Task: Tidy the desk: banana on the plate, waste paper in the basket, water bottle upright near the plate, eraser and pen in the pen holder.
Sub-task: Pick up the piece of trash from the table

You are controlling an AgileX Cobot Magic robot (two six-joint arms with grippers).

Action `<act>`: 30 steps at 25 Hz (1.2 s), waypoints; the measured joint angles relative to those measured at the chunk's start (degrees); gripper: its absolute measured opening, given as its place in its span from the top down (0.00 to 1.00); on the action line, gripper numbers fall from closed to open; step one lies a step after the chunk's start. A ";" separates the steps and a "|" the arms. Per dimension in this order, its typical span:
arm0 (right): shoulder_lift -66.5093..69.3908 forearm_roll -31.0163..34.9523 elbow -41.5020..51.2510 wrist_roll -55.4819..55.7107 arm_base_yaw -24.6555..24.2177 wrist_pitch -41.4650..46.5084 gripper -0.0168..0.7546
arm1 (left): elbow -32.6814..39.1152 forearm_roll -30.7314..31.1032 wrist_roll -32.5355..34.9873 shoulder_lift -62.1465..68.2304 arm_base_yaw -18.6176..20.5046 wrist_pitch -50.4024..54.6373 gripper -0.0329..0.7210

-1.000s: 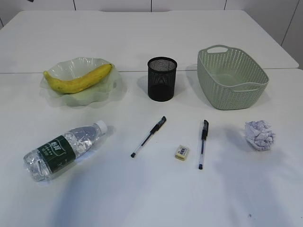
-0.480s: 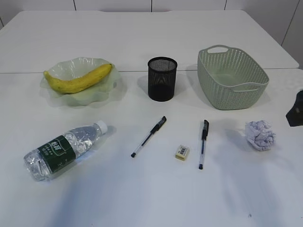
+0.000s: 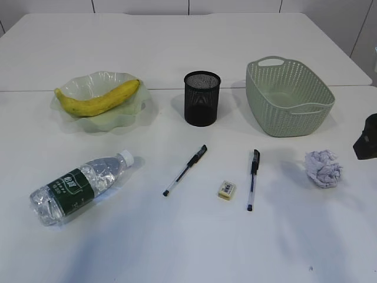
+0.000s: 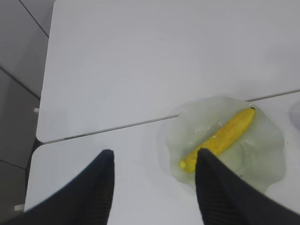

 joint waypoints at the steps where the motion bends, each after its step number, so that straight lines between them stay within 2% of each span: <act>1: 0.00 0.10 0.00 0.00 0.00 0.00 0.24 | 0.00 0.00 -0.32 0.00 0.00 0.00 0.44; 10: 0.00 0.47 0.00 0.00 0.00 0.10 0.24 | 1.29 0.00 -1.56 0.00 0.00 -0.20 0.47; 17: 0.00 0.47 0.00 0.00 0.00 0.42 0.24 | 10.29 -0.32 -2.58 0.00 0.00 -6.58 0.49; 30: 0.00 0.57 0.00 0.00 0.00 0.42 0.24 | 26.79 -0.32 -6.26 -3.47 0.00 -26.68 0.50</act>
